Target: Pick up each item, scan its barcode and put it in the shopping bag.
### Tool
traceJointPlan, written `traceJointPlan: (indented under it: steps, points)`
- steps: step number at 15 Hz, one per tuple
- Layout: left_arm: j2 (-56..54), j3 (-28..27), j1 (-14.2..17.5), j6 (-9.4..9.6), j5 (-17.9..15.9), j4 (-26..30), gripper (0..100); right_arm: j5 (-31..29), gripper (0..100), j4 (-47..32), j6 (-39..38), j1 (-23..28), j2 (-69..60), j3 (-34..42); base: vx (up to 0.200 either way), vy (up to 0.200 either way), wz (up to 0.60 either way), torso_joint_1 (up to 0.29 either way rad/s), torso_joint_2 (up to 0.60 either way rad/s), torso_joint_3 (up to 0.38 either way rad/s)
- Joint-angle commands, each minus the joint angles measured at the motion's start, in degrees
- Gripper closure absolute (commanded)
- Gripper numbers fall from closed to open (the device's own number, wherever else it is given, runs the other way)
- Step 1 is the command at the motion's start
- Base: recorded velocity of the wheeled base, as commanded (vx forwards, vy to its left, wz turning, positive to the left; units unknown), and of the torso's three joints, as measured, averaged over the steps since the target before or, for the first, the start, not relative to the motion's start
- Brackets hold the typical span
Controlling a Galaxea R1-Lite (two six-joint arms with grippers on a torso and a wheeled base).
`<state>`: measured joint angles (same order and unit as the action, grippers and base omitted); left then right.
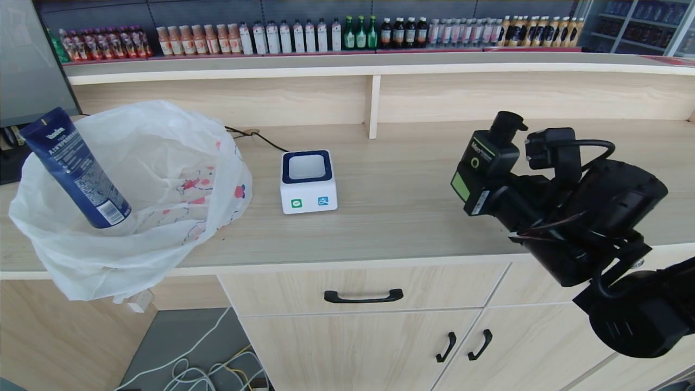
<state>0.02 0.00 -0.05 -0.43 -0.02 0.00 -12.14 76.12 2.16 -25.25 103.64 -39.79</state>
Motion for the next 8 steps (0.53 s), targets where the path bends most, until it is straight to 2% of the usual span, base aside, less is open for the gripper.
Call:
traceJointPlan:
  steps: [1, 4, 6, 8]
  points:
    - [-0.02, 0.0, 0.05, -0.01, 0.02, 0.0, 0, 0.1, 100, 2.1, -0.05, 0.02, -7.14, 6.39, 0.0, 0.0, 0.0, 0.0, 0.0, 0.0]
    - [-0.02, 0.0, 0.05, -0.01, 0.02, 0.0, 0, 0.98, 100, 4.39, -0.4, 0.11, -12.41, 13.16, 0.0, 0.0, 0.0, 0.0, 0.0, 0.0]
    - [-0.02, 0.0, 0.05, -0.01, 0.02, 0.0, 0, 5.46, 100, 5.0, -0.58, 0.11, -15.14, 15.8, 0.0, 0.0, 0.0, 0.0, 0.0, 0.0]
    - [-0.02, 0.0, 0.05, -0.01, 0.02, 0.0, 0, 7.4, 100, 5.36, -2.25, 0.02, -17.95, 17.73, 0.0, 0.0, 0.0, 0.0, 0.0, 0.0]
